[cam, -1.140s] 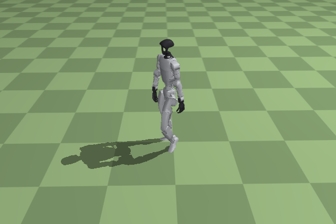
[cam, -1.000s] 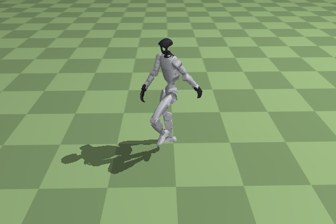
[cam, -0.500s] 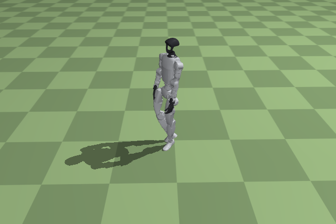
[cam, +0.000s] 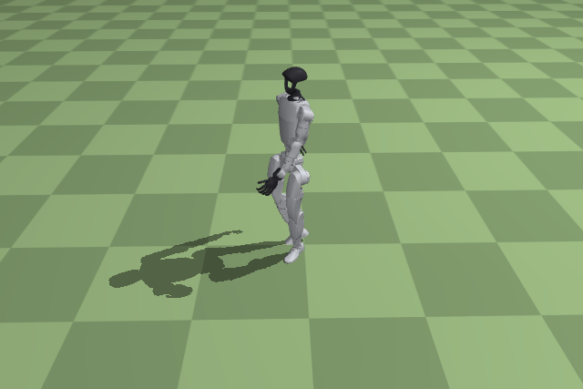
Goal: Upper body actions
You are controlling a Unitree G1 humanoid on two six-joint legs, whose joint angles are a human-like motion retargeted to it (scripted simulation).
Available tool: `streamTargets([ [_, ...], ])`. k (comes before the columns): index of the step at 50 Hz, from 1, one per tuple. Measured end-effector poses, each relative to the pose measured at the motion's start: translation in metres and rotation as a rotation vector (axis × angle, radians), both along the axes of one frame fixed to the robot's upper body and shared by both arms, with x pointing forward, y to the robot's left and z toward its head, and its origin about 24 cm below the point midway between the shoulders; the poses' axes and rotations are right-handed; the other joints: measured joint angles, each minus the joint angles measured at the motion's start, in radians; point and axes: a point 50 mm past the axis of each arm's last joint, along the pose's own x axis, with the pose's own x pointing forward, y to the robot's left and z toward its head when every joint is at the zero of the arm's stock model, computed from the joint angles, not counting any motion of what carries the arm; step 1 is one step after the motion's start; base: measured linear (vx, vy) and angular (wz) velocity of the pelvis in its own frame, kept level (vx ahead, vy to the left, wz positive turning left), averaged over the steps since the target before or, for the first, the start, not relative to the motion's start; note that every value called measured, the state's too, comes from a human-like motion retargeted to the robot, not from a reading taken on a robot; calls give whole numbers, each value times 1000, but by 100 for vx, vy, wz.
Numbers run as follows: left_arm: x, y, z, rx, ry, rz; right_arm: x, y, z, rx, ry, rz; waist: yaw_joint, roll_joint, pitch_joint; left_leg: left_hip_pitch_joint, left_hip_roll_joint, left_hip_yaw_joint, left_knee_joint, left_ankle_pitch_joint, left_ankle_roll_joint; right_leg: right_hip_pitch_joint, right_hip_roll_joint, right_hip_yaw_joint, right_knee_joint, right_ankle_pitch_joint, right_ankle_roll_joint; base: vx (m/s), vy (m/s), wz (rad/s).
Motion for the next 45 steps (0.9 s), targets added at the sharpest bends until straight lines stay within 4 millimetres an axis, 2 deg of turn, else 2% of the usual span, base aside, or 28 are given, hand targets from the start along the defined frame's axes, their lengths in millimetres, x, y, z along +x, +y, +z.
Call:
streamTargets([
  [2,-94,16,-37,35,269,185,35,9,-15,73,-89,92,15,-31,-50,-114,31,10,289,67,-21,132,-58,-260,-178,-214,-39,12,-16,-24],
  [3,-137,21,-47,37,403,301,65,13,-24,82,-162,142,54,-46,-72,-220,105,62,524,169,-23,109,-69,-255,-212,-236,-55,-18,-29,-140],
  [5,-202,24,-52,2,602,557,155,23,-37,88,-417,266,212,-46,-32,-461,321,90,950,356,54,53,-52,-93,-227,-223,-69,-46,-32,-236],
  [6,-233,28,-50,-23,678,684,204,34,-37,148,-543,339,246,-65,16,-554,290,22,1068,315,68,43,-76,-22,-207,-211,-60,-48,-33,-167],
  [7,-262,30,-47,-52,752,801,252,48,-32,215,-661,415,278,-75,65,-643,312,-23,1190,275,89,39,-88,13,-190,-204,-62,-42,-38,-79],
  [8,-286,31,-43,-102,824,896,302,62,-20,294,-766,490,305,-67,114,-722,443,-22,1320,238,123,48,-76,-24,-178,-208,-83,-42,-48,-94],
  [10,-330,19,-34,-198,964,1005,384,94,18,383,-1006,630,385,-95,223,-806,580,23,1490,127,181,78,-100,41,-165,-222,-107,-31,-58,-133],
  [12,-374,19,-18,-211,1056,1031,449,121,71,444,-1258,723,444,-126,289,-902,561,21,1570,34,184,102,-124,100,-175,-215,-119,4,-40,-124],
  [14,-417,20,4,-159,1176,1020,490,142,122,495,-1470,803,487,-172,303,-993,501,69,1583,-6,186,91,-174,130,-182,-203,-121,20,-10,-53],
  [17,-469,20,39,-3,1369,1027,517,162,181,551,-1702,938,510,-234,270,-1069,442,167,1563,-34,186,55,-256,126,-176,-193,-102,27,14,23],
  [18,-477,19,46,33,1396,1056,521,169,197,554,-1762,996,506,-246,253,-1067,438,195,1557,-38,186,47,-267,124,-174,-192,-95,19,14,44],
  [20,-477,17,46,61,1384,1132,526,178,222,500,-1876,1096,476,-249,223,-1039,437,216,1546,-22,185,46,-258,104,-181,-192,-88,8,3,70],
  [22,-459,23,32,43,1295,1180,526,174,228,380,-1959,1111,443,-225,182,-992,455,193,1538,1,184,52,-216,73,-204,-189,-82,3,7,107],
  [24,-435,30,17,-8,1194,1182,518,169,213,308,-1974,1086,405,-193,122,-926,483,150,1508,24,183,53,-164,35,-226,-185,-75,10,21,103],
  [26,-407,37,1,-70,1104,1122,501,162,178,312,-1889,1057,366,-159,56,-801,481,142,1391,55,181,49,-120,-11,-244,-180,-67,12,29,91],
  [28,-375,42,-14,-111,1023,1018,473,156,129,386,-1705,1040,327,-149,2,-619,405,164,1161,120,144,39,-114,-45,-242,-186,-54,13,27,62],
  [30,-339,46,-27,-93,946,893,429,144,75,489,-1455,1030,288,-152,-35,-409,238,155,835,195,54,40,-130,-52,-222,-204,-38,23,25,41],
  [31,-319,48,-33,-57,906,824,400,134,48,525,-1315,1022,256,-141,-51,-309,152,101,655,239,8,50,-120,-64,-213,-212,-33,35,24,71],
  [32,-297,49,-39,-23,862,754,368,124,23,551,-1178,1003,222,-127,-68,-211,75,49,478,231,-31,60,-107,-80,-202,-217,-28,45,24,101],
  [33,-274,49,-43,7,812,678,331,111,1,553,-1042,971,183,-107,-87,-114,13,2,304,122,-53,69,-87,-104,-186,-218,-24,54,28,94],
  [35,-223,41,-50,5,691,513,248,86,-31,515,-787,853,134,-60,-130,53,7,183,-18,20,-28,69,-45,-161,-120,-160,-18,51,32,95],
  [37,-138,20,-49,-117,494,328,187,58,-41,393,-589,682,31,-10,-144,-16,24,-66,-78,55,-40,-30,-81,-332,82,81,9,-9,24,151],
  [38,-88,9,-39,-175,365,243,168,46,-41,320,-516,590,15,20,-111,-54,73,-108,-54,44,-49,-142,-120,-302,263,174,8,-35,19,82],
  [39,-43,-1,-24,-205,231,169,147,35,-40,247,-445,495,-6,35,-72,-66,87,-128,-46,40,-38,-265,-114,-213,444,199,2,-29,20,39],
  [40,-2,-12,-4,-221,95,102,124,26,-36,172,-370,402,-31,44,-30,-65,82,-136,-46,40,-15,-395,-85,-95,624,189,-8,-23,21,-5],
  [42,75,-18,50,-192,-149,-70,88,8,-28,69,-235,213,-11,57,62,-49,92,-101,-37,42,4,-576,-191,-112,951,73,-110,-37,23,-34],
  [43,106,-15,80,-154,-255,-135,77,2,-24,53,-176,153,-43,53,114,-43,81,-106,-35,41,20,-648,-263,-135,1076,39,-152,-46,24,18],
  [45,143,-1,128,-48,-404,-189,59,-8,-17,28,-75,126,-130,70,196,-41,106,-124,-28,42,35,-764,-301,-159,1213,5,-199,-35,18,40],
])
